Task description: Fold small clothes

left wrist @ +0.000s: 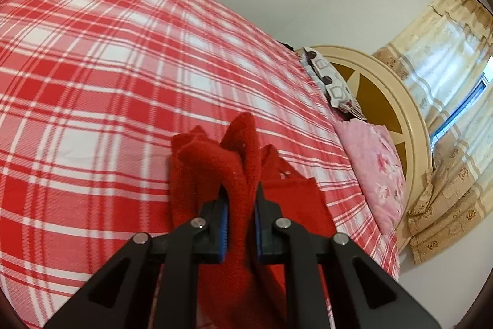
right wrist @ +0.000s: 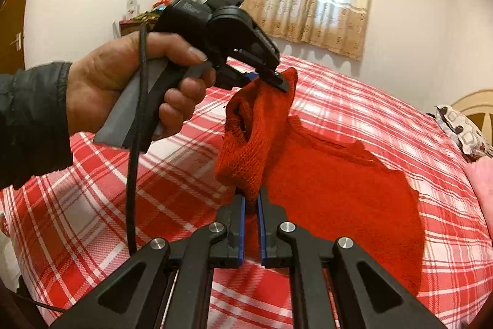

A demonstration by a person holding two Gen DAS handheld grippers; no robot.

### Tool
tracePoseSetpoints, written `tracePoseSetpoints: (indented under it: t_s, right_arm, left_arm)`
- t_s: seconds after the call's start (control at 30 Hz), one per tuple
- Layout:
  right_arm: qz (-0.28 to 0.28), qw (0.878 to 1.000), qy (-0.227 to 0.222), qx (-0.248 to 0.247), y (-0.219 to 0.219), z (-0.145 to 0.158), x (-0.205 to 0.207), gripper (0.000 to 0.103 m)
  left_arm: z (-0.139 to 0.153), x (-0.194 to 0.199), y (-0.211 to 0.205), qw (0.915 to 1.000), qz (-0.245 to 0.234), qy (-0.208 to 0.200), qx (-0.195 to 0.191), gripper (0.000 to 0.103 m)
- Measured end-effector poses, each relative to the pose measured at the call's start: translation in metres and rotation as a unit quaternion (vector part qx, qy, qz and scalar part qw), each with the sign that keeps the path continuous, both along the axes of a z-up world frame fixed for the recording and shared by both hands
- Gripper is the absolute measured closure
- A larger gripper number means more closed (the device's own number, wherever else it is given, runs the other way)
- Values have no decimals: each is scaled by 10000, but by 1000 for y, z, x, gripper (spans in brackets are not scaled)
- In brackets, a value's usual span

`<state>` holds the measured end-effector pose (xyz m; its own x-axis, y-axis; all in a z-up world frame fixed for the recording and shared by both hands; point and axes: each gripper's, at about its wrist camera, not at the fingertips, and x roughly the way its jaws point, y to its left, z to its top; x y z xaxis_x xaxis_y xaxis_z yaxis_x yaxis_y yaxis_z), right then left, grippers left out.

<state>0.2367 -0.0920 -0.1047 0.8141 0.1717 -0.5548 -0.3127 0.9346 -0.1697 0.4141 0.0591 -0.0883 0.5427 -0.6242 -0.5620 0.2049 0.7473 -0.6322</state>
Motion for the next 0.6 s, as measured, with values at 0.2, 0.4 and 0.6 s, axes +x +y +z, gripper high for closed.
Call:
tracePoseSetpoints:
  t_s: [0.2,0.4,0.6]
  right_arm:
    - [-197,9996,-164,80,-22,10,-11,97]
    - [-371,9989,-159,224,-46,12,-17,97]
    - [-523,9979,-74,362,-76,16,-20,97]
  left_arm:
    - [11,1,-19,9998,-95,-146,-80,90]
    - [21,5,-48,9993,-299,-215,-98,90]
    - [23,9,-84,9985,-496,-240,47,90]
